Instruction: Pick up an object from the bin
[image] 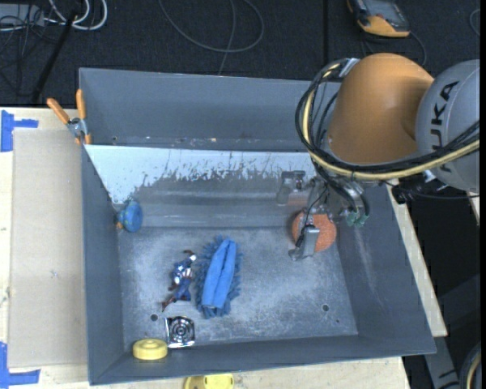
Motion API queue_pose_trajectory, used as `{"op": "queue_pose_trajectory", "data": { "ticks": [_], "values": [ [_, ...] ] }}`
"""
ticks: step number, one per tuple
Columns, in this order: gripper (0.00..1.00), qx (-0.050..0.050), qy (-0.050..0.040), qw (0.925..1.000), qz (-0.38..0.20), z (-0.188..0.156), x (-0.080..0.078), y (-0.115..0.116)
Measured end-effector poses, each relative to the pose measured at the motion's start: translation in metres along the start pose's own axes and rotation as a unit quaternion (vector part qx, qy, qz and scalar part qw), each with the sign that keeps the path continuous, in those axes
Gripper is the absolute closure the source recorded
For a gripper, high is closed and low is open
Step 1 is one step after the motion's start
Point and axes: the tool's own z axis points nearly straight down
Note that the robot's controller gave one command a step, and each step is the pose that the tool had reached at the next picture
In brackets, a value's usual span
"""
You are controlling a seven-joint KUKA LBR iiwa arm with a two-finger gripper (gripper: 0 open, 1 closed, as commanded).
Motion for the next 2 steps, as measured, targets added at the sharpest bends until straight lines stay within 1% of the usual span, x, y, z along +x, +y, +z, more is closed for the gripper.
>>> {"op": "queue_pose_trajectory", "data": {
  "ticks": [1, 2],
  "values": [
    [0.00, 0.000, -0.0040, 1.0000, 0.000, -0.005, -0.001, 0.000],
    [0.00, 0.001, -0.0078, 0.9995, -0.030, 0.038, -0.020, 0.029]
  ]
}}
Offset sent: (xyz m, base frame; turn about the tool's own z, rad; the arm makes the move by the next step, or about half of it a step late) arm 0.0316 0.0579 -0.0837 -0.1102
